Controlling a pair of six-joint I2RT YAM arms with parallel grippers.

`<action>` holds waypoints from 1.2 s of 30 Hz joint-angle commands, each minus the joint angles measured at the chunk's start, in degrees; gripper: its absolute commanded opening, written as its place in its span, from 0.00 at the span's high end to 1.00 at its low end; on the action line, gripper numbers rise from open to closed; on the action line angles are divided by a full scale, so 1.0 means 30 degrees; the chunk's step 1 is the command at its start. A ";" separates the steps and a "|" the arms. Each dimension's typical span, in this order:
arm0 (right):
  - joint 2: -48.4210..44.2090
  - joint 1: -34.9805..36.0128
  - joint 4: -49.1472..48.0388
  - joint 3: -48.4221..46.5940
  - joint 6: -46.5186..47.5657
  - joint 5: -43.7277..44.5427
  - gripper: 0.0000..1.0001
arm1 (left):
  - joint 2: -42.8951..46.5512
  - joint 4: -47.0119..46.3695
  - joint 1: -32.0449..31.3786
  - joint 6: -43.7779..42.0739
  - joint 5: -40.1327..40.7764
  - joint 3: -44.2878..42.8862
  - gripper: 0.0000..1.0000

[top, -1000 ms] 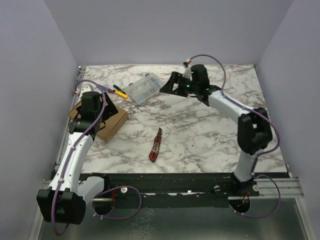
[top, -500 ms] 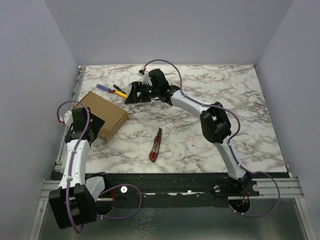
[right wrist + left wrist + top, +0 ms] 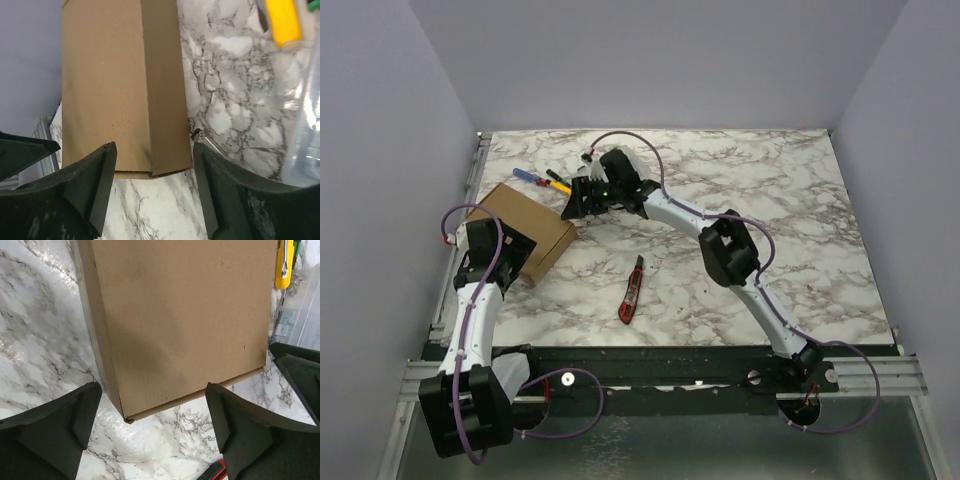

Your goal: Unpack the express box

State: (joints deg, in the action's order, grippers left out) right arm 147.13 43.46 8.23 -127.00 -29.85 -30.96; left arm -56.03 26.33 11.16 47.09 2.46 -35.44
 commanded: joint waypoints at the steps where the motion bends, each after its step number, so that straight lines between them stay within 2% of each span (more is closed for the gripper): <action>1: 0.0846 0.0543 0.0038 -0.0554 0.0300 -0.0189 0.32 | 0.0018 -0.0455 0.0086 -0.0366 -0.1174 0.0322 0.06; 3: 0.0757 0.0648 -0.0078 -0.0208 0.0253 -0.0242 0.34 | 0.0080 -0.0455 0.0069 -0.0424 -0.1587 0.0423 0.06; 8: -0.0098 0.0831 -0.0499 0.1394 0.0205 -0.0704 0.46 | 0.0145 -0.0553 0.0038 -0.0387 -0.2743 0.0970 0.09; 11: -0.1078 0.0835 -0.0168 0.2655 0.0437 -0.0522 0.47 | 0.0337 -0.0699 -0.0400 0.0104 -0.3721 0.1263 0.10; 15: -0.2999 0.0780 -0.0278 0.5634 0.0812 0.0175 0.47 | 0.0892 -0.1129 -0.1929 0.1297 -0.4221 0.1733 0.11; 18: -0.4088 0.0613 0.0291 0.7248 0.1365 0.0539 0.47 | 0.1597 -0.2060 -0.4198 0.2728 -0.3629 0.2198 0.12; 22: -0.5452 -0.0343 0.1270 0.9434 0.1815 0.1282 0.41 | 0.1861 -0.3427 -0.7973 0.5149 -0.2134 0.2603 0.12; 27: -0.5770 -0.2082 0.3493 0.9683 0.2835 0.1842 0.33 | 0.0818 -0.5830 -1.2869 0.7488 -0.0733 0.2868 0.11; 31: -0.6141 -0.3566 0.4726 0.9664 0.3067 0.1962 0.25 | -0.1145 -0.6442 -1.5538 0.6467 0.0449 0.1355 0.07; 34: -0.7209 -0.3826 0.5083 1.0091 0.3727 0.3521 0.15 | -0.2098 -0.6451 -1.5818 0.4421 -0.0532 0.0227 0.06; 36: -0.8006 -0.3823 0.5347 1.0437 0.4056 0.4297 0.02 | -0.1952 -0.6242 -1.5776 0.2667 -0.0788 -0.0368 0.05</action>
State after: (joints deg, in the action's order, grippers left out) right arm 127.83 32.77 17.78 -97.91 -21.96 -25.96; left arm -61.67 10.26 -35.92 63.44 0.03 -31.75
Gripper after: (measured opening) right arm 0.893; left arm 0.944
